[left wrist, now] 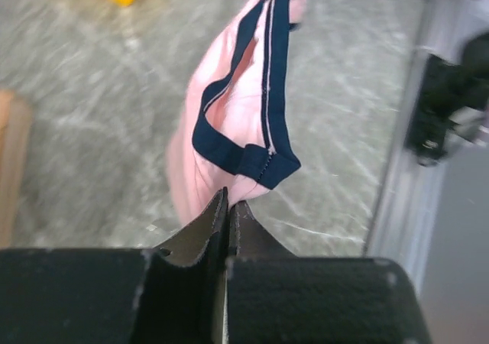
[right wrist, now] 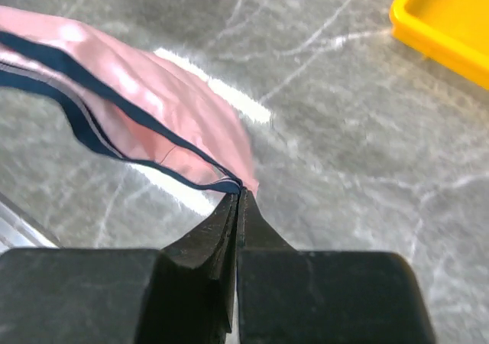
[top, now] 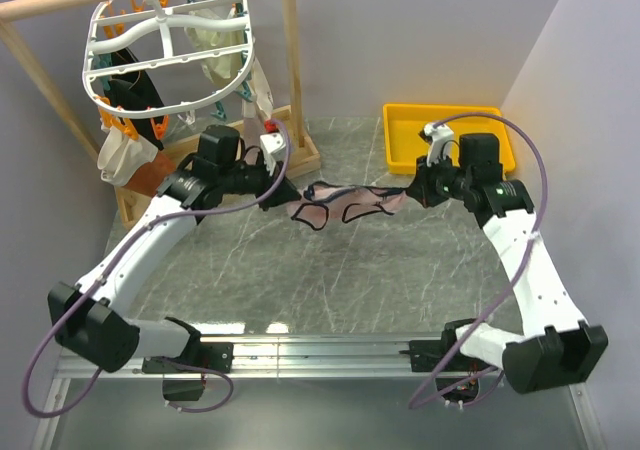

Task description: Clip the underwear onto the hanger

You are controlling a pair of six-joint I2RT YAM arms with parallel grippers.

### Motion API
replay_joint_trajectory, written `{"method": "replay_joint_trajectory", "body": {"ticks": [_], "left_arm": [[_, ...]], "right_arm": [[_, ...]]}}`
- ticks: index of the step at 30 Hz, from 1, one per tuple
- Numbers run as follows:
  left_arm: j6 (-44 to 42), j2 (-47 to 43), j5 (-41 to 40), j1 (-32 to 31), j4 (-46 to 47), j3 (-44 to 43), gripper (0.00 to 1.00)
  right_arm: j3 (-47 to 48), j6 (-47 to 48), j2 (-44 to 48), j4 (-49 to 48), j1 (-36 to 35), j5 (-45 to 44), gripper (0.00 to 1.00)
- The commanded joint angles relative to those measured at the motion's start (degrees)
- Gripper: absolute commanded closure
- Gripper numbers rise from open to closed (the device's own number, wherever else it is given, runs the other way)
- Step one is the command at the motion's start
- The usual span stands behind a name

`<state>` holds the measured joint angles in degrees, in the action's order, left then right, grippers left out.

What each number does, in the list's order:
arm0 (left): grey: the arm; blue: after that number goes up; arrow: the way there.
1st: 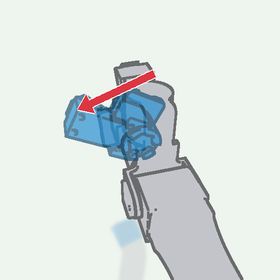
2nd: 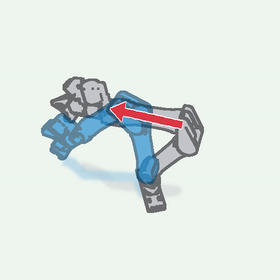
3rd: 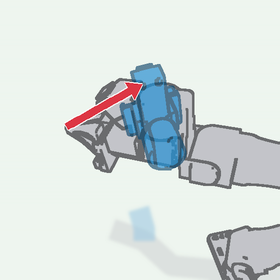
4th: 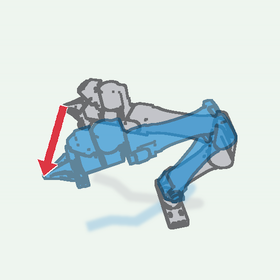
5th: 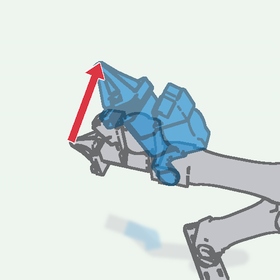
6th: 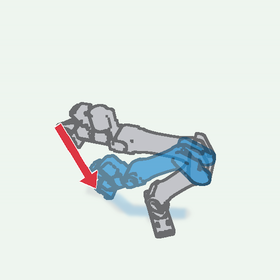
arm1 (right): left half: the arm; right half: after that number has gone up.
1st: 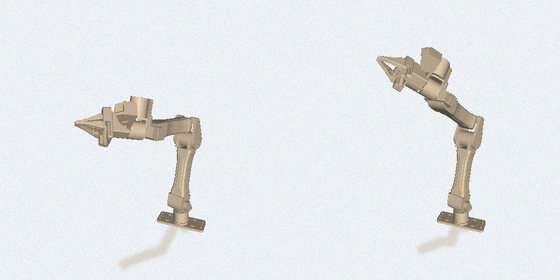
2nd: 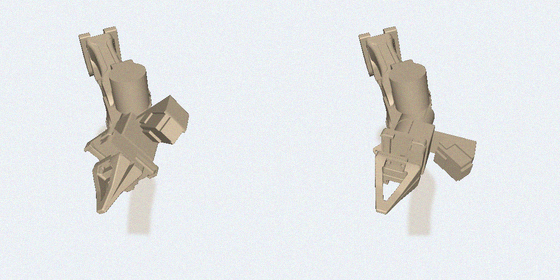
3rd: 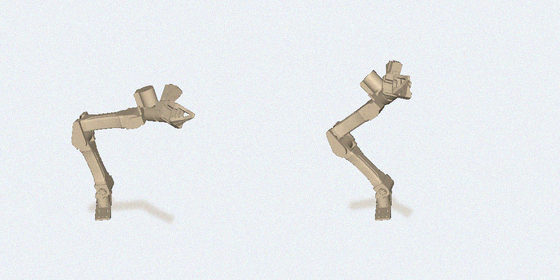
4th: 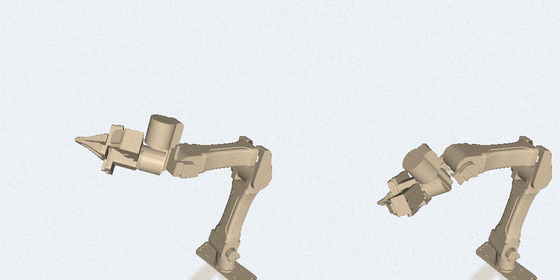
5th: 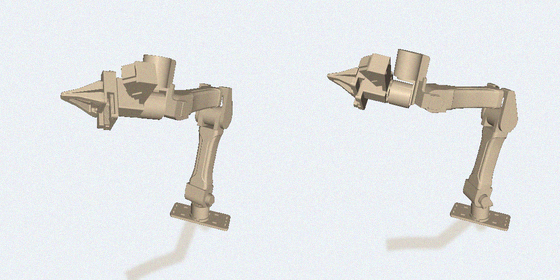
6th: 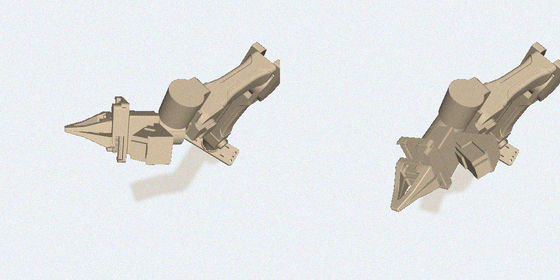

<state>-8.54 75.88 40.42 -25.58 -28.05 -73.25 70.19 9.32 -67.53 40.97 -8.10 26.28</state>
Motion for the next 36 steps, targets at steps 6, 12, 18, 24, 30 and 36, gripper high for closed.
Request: {"method": "replay_joint_trajectory", "body": {"ticks": [6,12,18,24,30,36], "left_arm": [[-2.99,-6.61,18.45,-0.17,-3.67,9.69,0.91],[2.98,-2.94,15.49,-0.17,2.46,15.06,0.89],[0.54,12.17,3.00,-0.17,4.32,13.14,0.72],[-0.69,14.74,-1.40,0.27,7.39,12.87,0.58],[-0.69,11.31,-3.33,-0.25,9.86,13.31,0.44],[2.90,17.54,-10.70,-3.50,10.65,11.21,0.46]], "right_arm": [[-4.89,7.38,13.45,13.69,-0.34,-0.97,1.00],[-9.54,6.15,9.89,10.63,-0.95,-6.58,1.00],[-11.40,2.63,-8.30,0.79,-2.01,-8.44,1.00],[-7.71,1.31,-21.85,-2.30,-3.50,-8.79,1.00],[-7.35,0.87,-24.05,-4.49,-3.50,-11.60,1.00],[-6.39,-1.14,-27.74,-5.55,-3.59,-14.59,1.00]]}}
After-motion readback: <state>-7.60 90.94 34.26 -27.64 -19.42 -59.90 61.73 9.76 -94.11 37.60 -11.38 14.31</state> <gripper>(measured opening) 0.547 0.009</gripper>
